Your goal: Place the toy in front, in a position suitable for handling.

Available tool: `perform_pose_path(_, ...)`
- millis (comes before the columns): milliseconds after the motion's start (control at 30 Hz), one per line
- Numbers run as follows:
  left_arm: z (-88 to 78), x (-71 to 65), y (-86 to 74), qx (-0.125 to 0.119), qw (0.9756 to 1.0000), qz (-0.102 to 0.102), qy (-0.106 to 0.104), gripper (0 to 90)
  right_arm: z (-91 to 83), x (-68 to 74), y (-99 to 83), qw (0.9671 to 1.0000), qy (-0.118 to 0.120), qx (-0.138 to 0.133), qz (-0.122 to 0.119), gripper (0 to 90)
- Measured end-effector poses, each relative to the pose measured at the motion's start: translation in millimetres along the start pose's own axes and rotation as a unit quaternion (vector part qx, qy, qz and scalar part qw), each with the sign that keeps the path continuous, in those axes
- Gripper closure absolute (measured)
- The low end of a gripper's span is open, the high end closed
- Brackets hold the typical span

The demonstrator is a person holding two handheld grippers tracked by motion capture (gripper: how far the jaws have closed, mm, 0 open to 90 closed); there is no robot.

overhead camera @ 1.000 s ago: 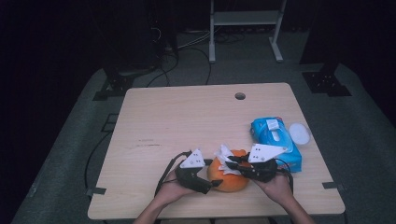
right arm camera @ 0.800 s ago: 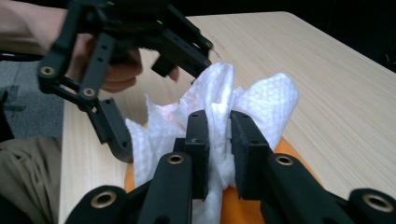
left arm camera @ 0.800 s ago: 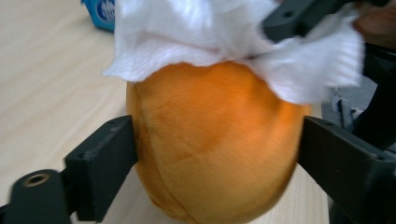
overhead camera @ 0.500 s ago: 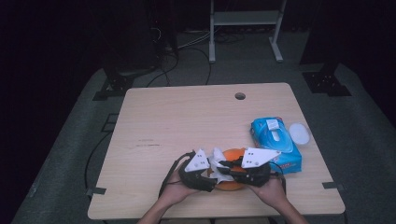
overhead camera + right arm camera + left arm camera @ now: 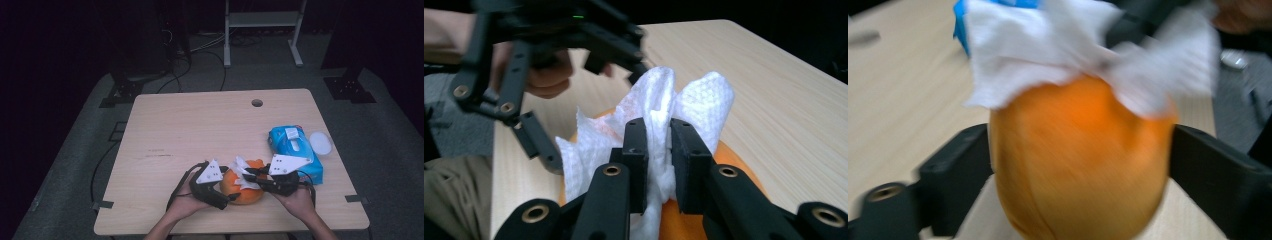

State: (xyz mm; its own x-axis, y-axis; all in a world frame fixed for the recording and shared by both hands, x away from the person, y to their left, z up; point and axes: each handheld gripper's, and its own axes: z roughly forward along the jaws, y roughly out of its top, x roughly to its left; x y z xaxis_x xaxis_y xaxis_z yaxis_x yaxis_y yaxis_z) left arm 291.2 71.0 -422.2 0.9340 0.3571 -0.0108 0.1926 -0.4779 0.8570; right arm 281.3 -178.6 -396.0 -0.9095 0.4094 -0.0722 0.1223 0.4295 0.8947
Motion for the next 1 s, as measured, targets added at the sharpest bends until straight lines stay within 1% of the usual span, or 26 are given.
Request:
perform_pose_path(33,0.7,2.3,-0.6,0.001,0.9999,-0.009,-0.009,8.6,2.3,3.1,1.3,1.0,0.005,0.001,-0.005,77.2)
perform_pose_path(67,3.3,4.5,-2.6,0.006,0.9995,-0.022,-0.023,9.3,6.8,8.5,4.5,0.9999,0.009,0.006,-0.012,77.1)
perform_pose_path(100,4.3,4.3,-3.4,0.007,0.9994,-0.025,-0.023,9.3,6.8,8.5,4.5,0.9999,0.009,0.006,-0.012,77.1)
perform_pose_path(133,4.9,2.7,-5.2,0.003,0.9996,-0.02,-0.02,17.4,10.2,12.8,7.2,0.9998,0.009,0.007,-0.017,77.1)
perform_pose_path(167,4.6,1.2,-5.2,0.001,0.9998,-0.013,-0.015,17.4,10.2,12.8,7.2,0.9998,0.009,0.007,-0.017,77.1)
perform_pose_path(200,4.8,-1.8,-3.3,0.001,0.9999,-0.003,-0.011,20.1,11.6,14.5,8.5,0.9998,0.01,0.005,-0.018,77.0)
perform_pose_path(233,4.6,-4.9,-1.3,0.002,0.9999,0.01,-0.005,23.3,14.3,17.9,10.7,0.9997,0.018,0.003,-0.017,77.0)
perform_pose_path(267,4.1,-9.6,0.4,0.006,0.9994,0.033,0.005,28.3,19.4,24.8,13.6,0.9992,0.023,0.009,-0.033,77.1)
perform_pose_path(300,4.1,-9.6,0.4,0.006,0.9994,0.033,0.005,30.1,19.4,24.8,13.6,0.9992,0.023,0.009,-0.033,77.1)
perform_pose_path(333,2.8,-10.1,-0.3,0.005,0.9991,0.04,0.008,32.3,20.2,26.4,14.9,0.9987,0.018,0.013,-0.046,77.3)
perform_pose_path(367,1.4,-9.4,-1.1,0.002,0.9992,0.039,0.008,32.3,20.2,26.4,14.9,0.9987,0.018,0.013,-0.046,77.3)
perform_pose_path(433,-1.6,-7.8,-1.9,0.004,0.9989,0.046,0.009,33.8,15.3,20.4,13.6,0.9993,0.014,0.009,-0.034,77.3)
perform_pose_path(467,-2.9,-7.6,-2.4,0.003,0.9989,0.047,0.01,34.1,7.3,11.3,9.7,0.9998,0.003,0.004,-0.018,77.3)
perform_pose_path(500,-4.1,-7.1,-2.5,0.004,0.9989,0.046,0.012,34.1,7.3,11.3,9.7,0.9998,0.003,0.004,-0.018,77.3)
perform_pose_path(600,-7.5,-6.3,-1.5,0.005,0.9986,0.049,0.016,34.0,-4.9,-3.4,0.1,0.9999,-0.014,-0.002,0.005,77.2)
perform_pose_path(633,-7.5,-6.3,-1.5,0.005,0.9986,0.049,0.016,33.4,-5.3,-3.5,-0.5,0.9999,-0.012,-0.002,0.008,77.2)
perform_pose_path(667,-7.0,-6.4,-1.1,0.007,0.9986,0.05,0.013,31.4,-4.4,-2.3,-0.3,0.9999,-0.013,0.0,0.004,77.1)
perform_pose_path(700,-6.5,-6.2,-1.1,0.007,0.9988,0.048,0.01,31.4,-4.4,-2.3,-0.3,0.9999,-0.013,0.0,0.004,77.1)
perform_pose_path(733,-5.0,-4.6,-1.0,0.01,0.9994,0.034,-0.002,28.1,-3.3,-1.1,0.3,0.9999,-0.013,0.001,0.0,77.0)
perform_pose_path(767,-4.5,-3.3,-0.5,0.013,0.9996,0.022,-0.009,21.7,-0.8,1.5,1.4,0.9999,-0.01,0.002,-0.003,76.9)
perform_pose_path(800,-4.7,1.1,0.9,0.011,0.9997,-0.009,-0.022,16.1,3.1,5.2,2.8,0.9999,-0.006,0.002,-0.008,76.8)
perform_pose_path(833,-4.7,1.1,0.9,0.011,0.9997,-0.009,-0.022,14.2,5.0,7.4,3.6,1.0,-0.004,0.001,-0.009,76.8)
perform_pose_path(867,-5.1,3.4,1.4,0.007,0.9993,-0.023,-0.028,14.2,5.0,7.4,3.6,1.0,-0.004,0.001,-0.009,76.8)
perform_pose_path(900,-6.0,4.7,1.8,0.003,0.9992,-0.028,-0.028,13.9,7.6,10.5,5.1,0.9999,0.003,0.0,-0.011,76.8)
perform_pose_path(933,-6.6,4.7,1.6,0.006,0.9994,-0.023,-0.026,14.3,10.5,15.0,7.2,0.9998,0.011,0.0,-0.015,76.8)
perform_pose_path(1000,-7.1,4.1,-0.6,0.005,0.9997,-0.013,-0.019,23.5,14.6,20.4,10.2,0.9993,0.007,0.008,-0.035,76.9)
